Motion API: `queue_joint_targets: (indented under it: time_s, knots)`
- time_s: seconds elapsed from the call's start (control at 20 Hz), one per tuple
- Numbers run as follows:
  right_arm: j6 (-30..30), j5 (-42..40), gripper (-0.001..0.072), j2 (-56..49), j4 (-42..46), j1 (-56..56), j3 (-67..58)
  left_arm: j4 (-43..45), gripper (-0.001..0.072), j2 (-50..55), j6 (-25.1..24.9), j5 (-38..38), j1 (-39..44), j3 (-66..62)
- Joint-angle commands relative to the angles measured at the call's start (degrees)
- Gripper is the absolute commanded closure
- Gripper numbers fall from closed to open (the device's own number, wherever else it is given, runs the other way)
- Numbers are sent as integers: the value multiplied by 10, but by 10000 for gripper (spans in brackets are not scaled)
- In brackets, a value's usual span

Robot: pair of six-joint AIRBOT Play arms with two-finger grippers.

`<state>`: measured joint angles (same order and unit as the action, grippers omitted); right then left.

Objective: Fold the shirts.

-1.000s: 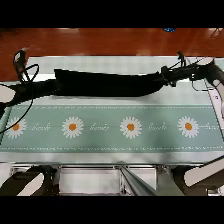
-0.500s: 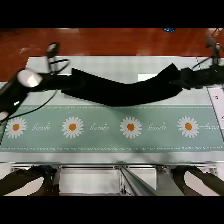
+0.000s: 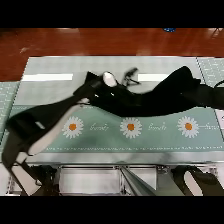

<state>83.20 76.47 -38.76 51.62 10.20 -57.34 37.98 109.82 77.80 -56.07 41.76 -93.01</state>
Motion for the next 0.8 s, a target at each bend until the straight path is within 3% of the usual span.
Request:
queue_joint_targets:
  time_s: [0.0,0.2,0.3,0.5,0.75]
  knots:
    - [6,5,689,13,-2,-1,3,-33,687,59,-2,-52,63,-50]
    - [6,5,688,5,-6,-1,3,-32,688,33,-2,-94,-15,-50]
    - [-2,-1,688,-15,-33,-3,2,16,688,-10,0,-115,-83,-47]
    - [-21,-79,688,-99,-82,-91,-9,176,688,-180,30,-136,-232,1]
    - [-20,-203,688,-332,-83,-242,-150,210,687,-466,12,-114,-390,188]
